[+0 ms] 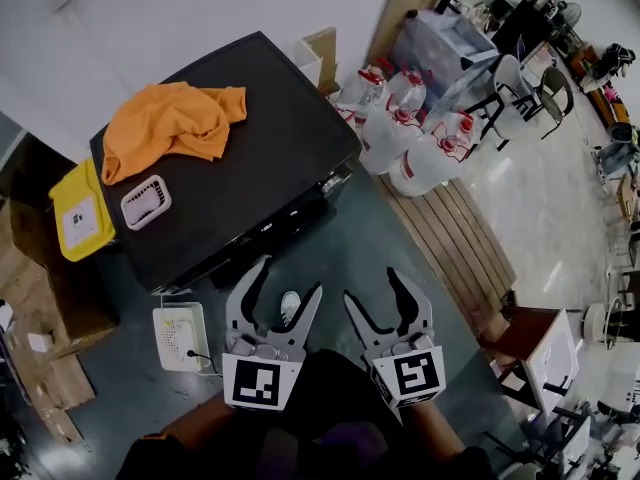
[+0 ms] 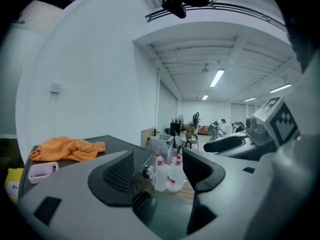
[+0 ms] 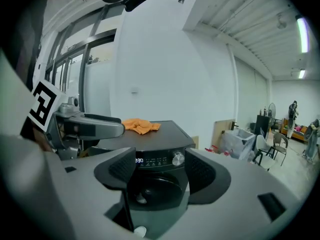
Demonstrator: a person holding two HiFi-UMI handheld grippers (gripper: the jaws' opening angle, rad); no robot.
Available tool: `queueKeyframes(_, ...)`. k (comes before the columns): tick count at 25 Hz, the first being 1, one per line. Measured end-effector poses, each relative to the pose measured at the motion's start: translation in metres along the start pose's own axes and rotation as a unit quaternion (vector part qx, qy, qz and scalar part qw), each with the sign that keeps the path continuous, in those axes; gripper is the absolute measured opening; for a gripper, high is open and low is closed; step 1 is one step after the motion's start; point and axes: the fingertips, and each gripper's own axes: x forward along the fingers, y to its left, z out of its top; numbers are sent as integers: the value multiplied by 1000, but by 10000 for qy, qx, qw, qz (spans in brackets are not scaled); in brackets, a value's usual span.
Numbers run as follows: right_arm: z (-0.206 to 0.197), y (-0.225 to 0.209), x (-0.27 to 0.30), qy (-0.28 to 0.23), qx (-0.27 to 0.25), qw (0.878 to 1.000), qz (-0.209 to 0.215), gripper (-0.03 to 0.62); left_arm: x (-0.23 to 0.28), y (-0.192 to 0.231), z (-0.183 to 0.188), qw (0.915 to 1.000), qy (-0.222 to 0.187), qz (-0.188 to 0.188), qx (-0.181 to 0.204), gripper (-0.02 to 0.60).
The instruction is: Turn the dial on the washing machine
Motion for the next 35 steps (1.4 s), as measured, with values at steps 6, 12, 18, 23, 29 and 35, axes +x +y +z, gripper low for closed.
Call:
queueKeyframes(6, 16, -22, 42, 76, -90, 9999, -25, 322, 42, 24, 16, 9999, -106, -54, 3, 291)
queueKeyframes(12, 23, -28, 86, 179, -449, 9979, 422, 322, 60, 52, 17, 9990, -70, 419, -166, 291)
queueKeyframes(18, 22, -49, 132, 332, -702, 9896, 1211, 322, 78, 73, 27, 9895, -77, 1388, -403, 291)
queueKeyframes(23, 31, -71, 156, 317, -1245, 9726, 1938, 322, 99, 68, 32, 9715, -101, 2228, -800, 291)
queueKeyframes(29, 2, -88, 174, 460, -1672, 9550, 2406, 322, 104, 42, 13, 9489, 44, 3038, -850, 291)
queueKeyframes(35, -41, -86, 186, 762, -1856, 9420, 2689, 322, 87, 24, -41, 9165, 385, 3745, -1354, 291)
